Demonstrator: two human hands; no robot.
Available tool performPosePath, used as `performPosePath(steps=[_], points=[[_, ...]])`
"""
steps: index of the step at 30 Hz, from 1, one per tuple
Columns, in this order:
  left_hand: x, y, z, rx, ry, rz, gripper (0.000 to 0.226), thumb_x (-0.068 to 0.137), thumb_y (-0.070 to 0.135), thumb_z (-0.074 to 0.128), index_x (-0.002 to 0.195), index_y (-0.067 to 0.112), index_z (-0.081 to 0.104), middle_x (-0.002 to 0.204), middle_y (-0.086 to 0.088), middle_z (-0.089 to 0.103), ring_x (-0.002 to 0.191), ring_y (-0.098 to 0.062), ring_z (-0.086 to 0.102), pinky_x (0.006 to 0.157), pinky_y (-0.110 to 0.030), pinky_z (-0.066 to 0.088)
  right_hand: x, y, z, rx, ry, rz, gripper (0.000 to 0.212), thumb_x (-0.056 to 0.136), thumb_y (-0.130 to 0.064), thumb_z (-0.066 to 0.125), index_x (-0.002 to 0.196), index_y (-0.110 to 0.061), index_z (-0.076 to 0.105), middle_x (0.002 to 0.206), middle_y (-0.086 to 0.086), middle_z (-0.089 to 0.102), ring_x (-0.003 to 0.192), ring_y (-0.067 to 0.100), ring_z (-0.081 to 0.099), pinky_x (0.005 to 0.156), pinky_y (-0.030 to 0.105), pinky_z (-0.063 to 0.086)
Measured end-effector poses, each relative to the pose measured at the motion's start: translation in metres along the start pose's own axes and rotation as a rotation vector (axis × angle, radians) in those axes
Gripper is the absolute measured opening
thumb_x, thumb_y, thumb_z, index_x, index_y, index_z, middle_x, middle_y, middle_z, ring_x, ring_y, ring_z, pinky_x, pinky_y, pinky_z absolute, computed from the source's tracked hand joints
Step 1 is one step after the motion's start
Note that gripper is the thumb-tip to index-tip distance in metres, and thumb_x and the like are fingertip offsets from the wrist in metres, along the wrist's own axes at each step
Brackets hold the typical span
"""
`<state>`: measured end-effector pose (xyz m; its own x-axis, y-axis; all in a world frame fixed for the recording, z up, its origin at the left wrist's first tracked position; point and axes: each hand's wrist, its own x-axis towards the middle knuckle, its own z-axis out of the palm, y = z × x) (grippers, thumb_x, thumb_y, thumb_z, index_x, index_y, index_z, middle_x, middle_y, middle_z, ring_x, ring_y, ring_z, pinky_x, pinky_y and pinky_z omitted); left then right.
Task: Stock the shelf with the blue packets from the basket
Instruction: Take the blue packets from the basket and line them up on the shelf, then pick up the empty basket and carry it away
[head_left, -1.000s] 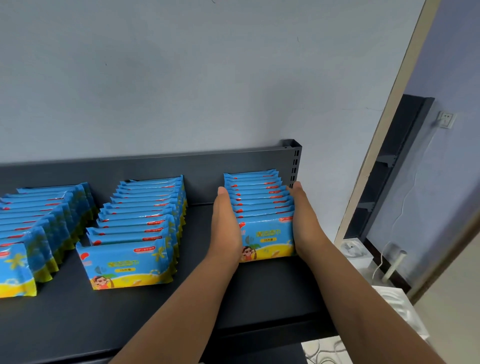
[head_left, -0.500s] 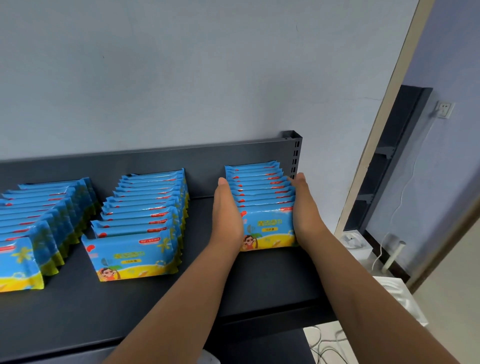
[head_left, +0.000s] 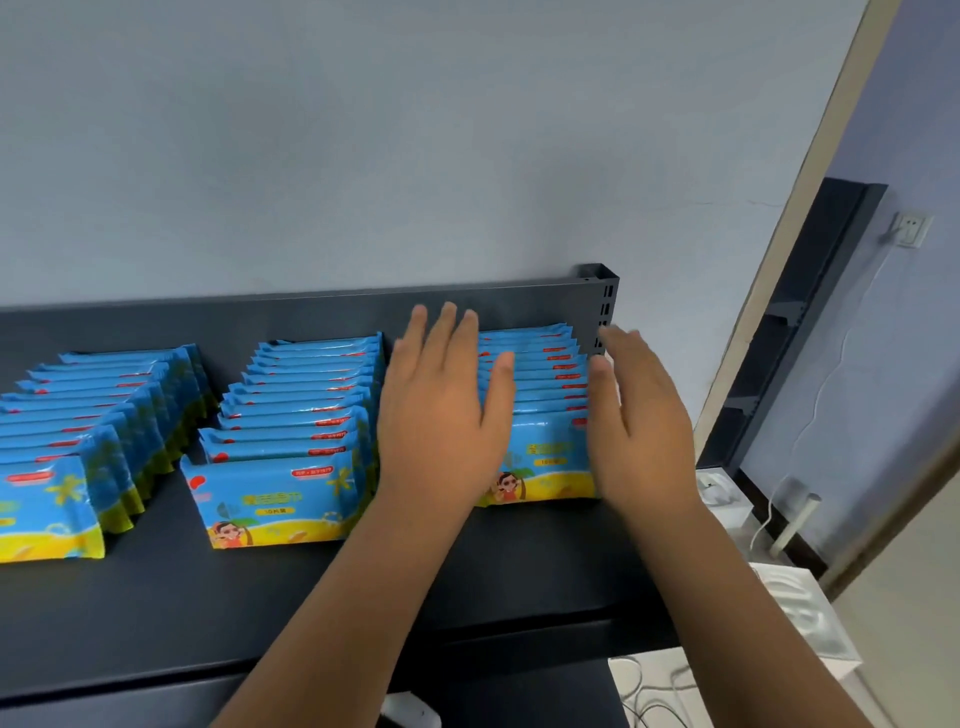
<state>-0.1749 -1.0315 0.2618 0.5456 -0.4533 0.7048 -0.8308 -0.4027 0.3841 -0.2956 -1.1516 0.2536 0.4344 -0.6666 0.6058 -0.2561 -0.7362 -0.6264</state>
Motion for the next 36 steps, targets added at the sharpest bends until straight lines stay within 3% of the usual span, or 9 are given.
performPosePath(steps=[2,5,9,13,21,28,36], points=[[0.000,-0.002,-0.018,0.200,-0.051,0.051,0.066,0.105,0.053,0.026,0.144,0.010,0.056,0.156,-0.011,0.049,0.154,-0.029,0.026,0.126,-0.049,0.020,-0.002,-0.016,0.003,-0.099,-0.078,-0.113,0.060,0.106,-0.052,0.027,0.152,-0.018,0.046,0.159,-0.001,0.045,0.152,0.013,0.029,0.123,0.031,0.025],[-0.007,-0.011,-0.046,0.302,-0.082,-0.015,0.069,0.104,0.056,0.023,0.143,0.012,0.058,0.156,-0.010,0.048,0.156,-0.030,0.022,0.126,-0.052,0.017,-0.007,-0.050,0.014,-0.138,-0.204,-0.264,0.064,0.105,-0.053,0.025,0.155,-0.016,0.042,0.162,-0.001,0.040,0.156,0.014,0.020,0.127,0.033,0.017],[-0.026,-0.046,-0.100,0.349,-0.028,-0.148,0.071,0.102,0.060,0.020,0.151,0.018,0.050,0.161,-0.005,0.042,0.157,-0.027,0.017,0.127,-0.051,0.013,-0.021,-0.106,0.042,-0.016,-0.302,-0.447,0.059,0.107,-0.047,0.029,0.153,-0.014,0.046,0.161,0.000,0.043,0.156,0.015,0.022,0.126,0.044,0.024],[-0.056,-0.101,-0.179,0.473,0.053,-0.317,0.072,0.101,0.060,0.020,0.150,0.016,0.050,0.161,-0.006,0.042,0.157,-0.029,0.020,0.125,-0.052,0.016,-0.050,-0.188,0.090,0.117,-0.403,-0.611,0.063,0.106,-0.047,0.026,0.154,-0.011,0.044,0.162,0.003,0.041,0.156,0.019,0.023,0.126,0.041,0.025],[-0.181,-0.188,-0.343,0.728,0.197,-0.697,0.067,0.102,0.058,0.022,0.154,0.022,0.044,0.165,0.000,0.036,0.158,-0.023,0.013,0.127,-0.049,0.014,-0.190,-0.358,0.189,0.457,-0.711,-0.824,0.062,0.106,-0.043,0.023,0.154,-0.010,0.042,0.162,0.008,0.040,0.156,0.025,0.024,0.124,0.047,0.027],[-0.299,-0.249,-0.461,0.934,0.230,-0.960,0.064,0.104,0.059,0.024,0.155,0.025,0.042,0.165,0.001,0.035,0.158,-0.020,0.013,0.127,-0.043,0.012,-0.320,-0.472,0.249,0.536,-0.916,-0.954,0.062,0.107,-0.047,0.024,0.156,-0.011,0.037,0.164,0.007,0.037,0.156,0.024,0.022,0.125,0.045,0.026],[-0.411,-0.321,-0.542,0.954,0.178,-1.203,0.067,0.103,0.062,0.022,0.155,0.023,0.042,0.167,0.001,0.031,0.159,-0.021,0.010,0.128,-0.043,0.011,-0.442,-0.556,0.306,0.530,-1.132,-1.046,0.060,0.108,-0.046,0.032,0.159,-0.015,0.032,0.166,0.004,0.031,0.157,0.023,0.017,0.128,0.042,0.020]])
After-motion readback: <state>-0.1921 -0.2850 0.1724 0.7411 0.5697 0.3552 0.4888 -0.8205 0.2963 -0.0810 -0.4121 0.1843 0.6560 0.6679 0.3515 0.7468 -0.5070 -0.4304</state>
